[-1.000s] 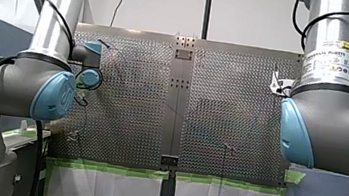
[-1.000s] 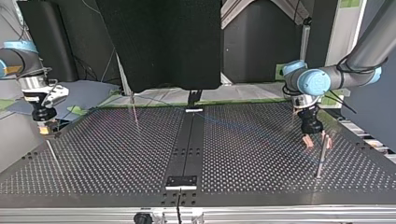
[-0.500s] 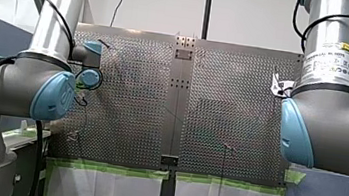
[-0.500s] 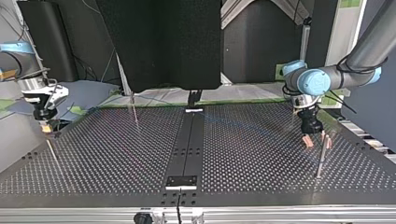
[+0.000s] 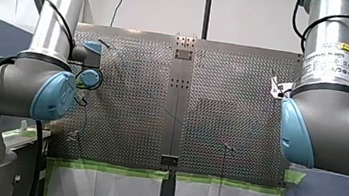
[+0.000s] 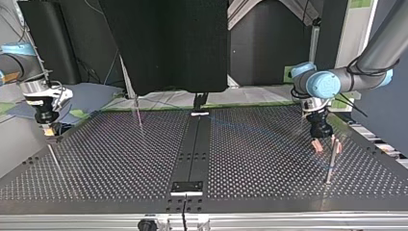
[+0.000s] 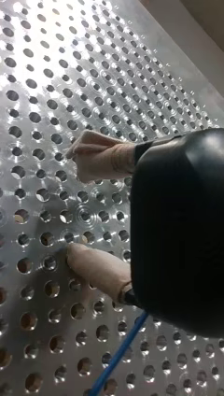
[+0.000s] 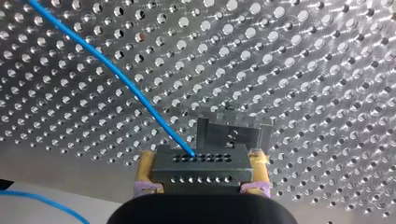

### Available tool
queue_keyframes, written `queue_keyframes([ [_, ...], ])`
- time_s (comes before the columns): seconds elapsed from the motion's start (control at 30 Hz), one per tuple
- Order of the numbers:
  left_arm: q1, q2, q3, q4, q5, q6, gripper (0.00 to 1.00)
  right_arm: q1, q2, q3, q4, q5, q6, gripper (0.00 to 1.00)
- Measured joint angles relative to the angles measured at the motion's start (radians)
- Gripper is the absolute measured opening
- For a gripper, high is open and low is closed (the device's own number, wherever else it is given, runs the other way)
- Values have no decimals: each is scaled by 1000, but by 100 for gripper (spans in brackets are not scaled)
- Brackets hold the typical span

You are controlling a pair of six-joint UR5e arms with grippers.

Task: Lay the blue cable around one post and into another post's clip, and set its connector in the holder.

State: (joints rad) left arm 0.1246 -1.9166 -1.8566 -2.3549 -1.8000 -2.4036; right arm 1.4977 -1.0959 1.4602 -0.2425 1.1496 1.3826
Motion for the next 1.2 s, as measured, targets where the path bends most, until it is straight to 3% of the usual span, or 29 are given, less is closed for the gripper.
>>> queue_keyframes([
  [0.17,0,0,0,0,0,0,98,-1,1,12,-33,7,-13,0],
  [0.37,0,0,0,0,0,4,98,-2,1,32,-89,11,25,0],
  [0.53,0,0,0,0,0,4,98,2,2,37,-134,13,46,0],
  [0.77,0,0,0,0,0,4,98,6,3,51,-201,14,96,0],
  [1.2,0,0,0,0,1,6,98,8,7,61,-238,14,124,0],
])
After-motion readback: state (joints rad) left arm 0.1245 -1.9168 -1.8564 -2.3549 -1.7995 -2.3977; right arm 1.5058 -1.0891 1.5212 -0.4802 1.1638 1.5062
